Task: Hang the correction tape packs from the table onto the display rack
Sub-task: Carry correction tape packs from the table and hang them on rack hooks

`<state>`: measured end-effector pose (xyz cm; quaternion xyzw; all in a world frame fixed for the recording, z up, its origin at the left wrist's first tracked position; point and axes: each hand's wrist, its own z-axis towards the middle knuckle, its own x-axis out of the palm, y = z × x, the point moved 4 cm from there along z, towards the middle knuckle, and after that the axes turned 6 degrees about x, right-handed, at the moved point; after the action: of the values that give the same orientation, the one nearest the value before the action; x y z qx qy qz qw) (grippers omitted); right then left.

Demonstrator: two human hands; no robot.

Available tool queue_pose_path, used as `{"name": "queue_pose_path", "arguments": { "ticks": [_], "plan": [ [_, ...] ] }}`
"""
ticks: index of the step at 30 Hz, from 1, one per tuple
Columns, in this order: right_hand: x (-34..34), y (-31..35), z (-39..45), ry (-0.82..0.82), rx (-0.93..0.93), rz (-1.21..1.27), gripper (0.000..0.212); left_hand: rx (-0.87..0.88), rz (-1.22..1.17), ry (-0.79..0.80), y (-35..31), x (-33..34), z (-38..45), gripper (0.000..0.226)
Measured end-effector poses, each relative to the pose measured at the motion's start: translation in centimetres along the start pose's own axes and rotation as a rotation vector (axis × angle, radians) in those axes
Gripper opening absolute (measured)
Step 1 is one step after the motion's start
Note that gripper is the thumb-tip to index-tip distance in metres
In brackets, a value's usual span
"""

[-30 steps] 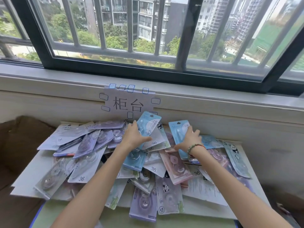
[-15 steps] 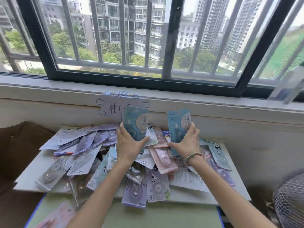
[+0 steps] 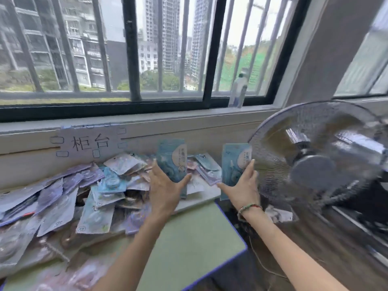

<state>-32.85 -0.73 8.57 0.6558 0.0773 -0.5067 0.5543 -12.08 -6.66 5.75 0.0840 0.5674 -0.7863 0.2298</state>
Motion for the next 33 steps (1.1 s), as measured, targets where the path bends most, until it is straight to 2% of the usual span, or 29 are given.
{"name": "queue_pose_path", "arguments": {
  "ticks": [4, 9, 18, 27, 33],
  "plan": [
    [-6.6, -4.8, -4.2, -0.175, 0.082, -0.083, 0.128, 0.061, -0.057, 0.113, -3.8, 2.0, -4.1, 0.106],
    [-16.0, -11.8, -9.0, -0.384, 0.269, -0.166, 0.127, 0.202, -0.088, 0.263, -10.6, 6.3, -10.0, 0.106],
    [-31.1, -25.7, -20.0, -0.675, 0.575, -0.174, 0.126, 0.392, -0.195, 0.567, -22.9, 16.2, -24.2, 0.106],
    [-48.1, -40.9, -35.0, -0.922, 0.835, -0.262, 0.124, 0.550, -0.349, 0.856, -38.6, 25.3, -47.0, 0.107],
    [-58.1, -49.2, -46.3, -1.038, 0.983, -0.295, 0.123, 0.637, -0.444, 1.046, -47.3, 28.7, -63.6, 0.110]
  ]
}}
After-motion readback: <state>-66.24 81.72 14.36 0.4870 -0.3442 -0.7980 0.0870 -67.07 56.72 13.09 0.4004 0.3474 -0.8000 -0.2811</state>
